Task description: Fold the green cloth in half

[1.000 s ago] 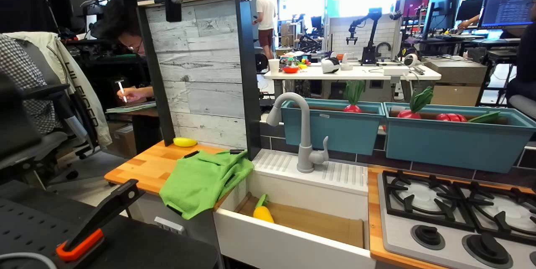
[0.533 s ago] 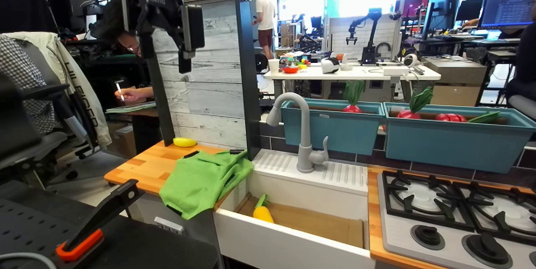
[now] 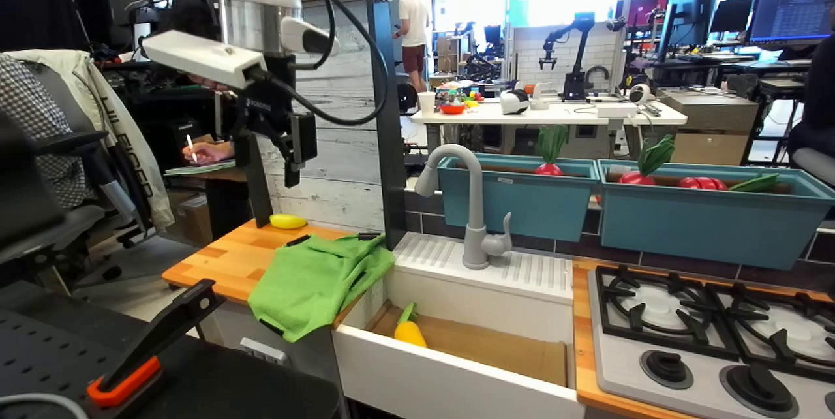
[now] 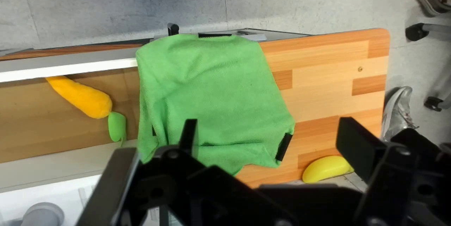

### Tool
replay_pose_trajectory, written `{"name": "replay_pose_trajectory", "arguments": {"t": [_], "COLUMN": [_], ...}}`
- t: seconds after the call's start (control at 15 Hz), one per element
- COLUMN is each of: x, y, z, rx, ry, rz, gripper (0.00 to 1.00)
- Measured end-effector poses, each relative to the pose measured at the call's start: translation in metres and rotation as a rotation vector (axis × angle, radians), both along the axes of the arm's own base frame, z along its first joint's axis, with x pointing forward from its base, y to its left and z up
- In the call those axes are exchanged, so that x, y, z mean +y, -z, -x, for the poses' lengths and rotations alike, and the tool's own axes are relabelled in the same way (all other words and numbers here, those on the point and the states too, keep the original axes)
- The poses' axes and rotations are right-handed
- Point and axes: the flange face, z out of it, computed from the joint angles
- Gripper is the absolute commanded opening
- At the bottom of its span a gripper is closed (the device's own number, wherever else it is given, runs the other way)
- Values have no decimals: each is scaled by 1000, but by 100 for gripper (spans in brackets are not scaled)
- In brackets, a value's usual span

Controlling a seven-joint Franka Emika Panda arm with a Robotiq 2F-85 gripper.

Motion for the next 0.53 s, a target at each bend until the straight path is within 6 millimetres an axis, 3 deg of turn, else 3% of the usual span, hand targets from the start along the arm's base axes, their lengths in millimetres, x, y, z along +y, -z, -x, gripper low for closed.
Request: {"name": "replay_pose_trajectory", "arguments": {"t": [0.53], "x": [54], "y": [96], "z": [-45], "rx": [-18], "ry": [-18], "rz": [-4], "gripper": [100]}}
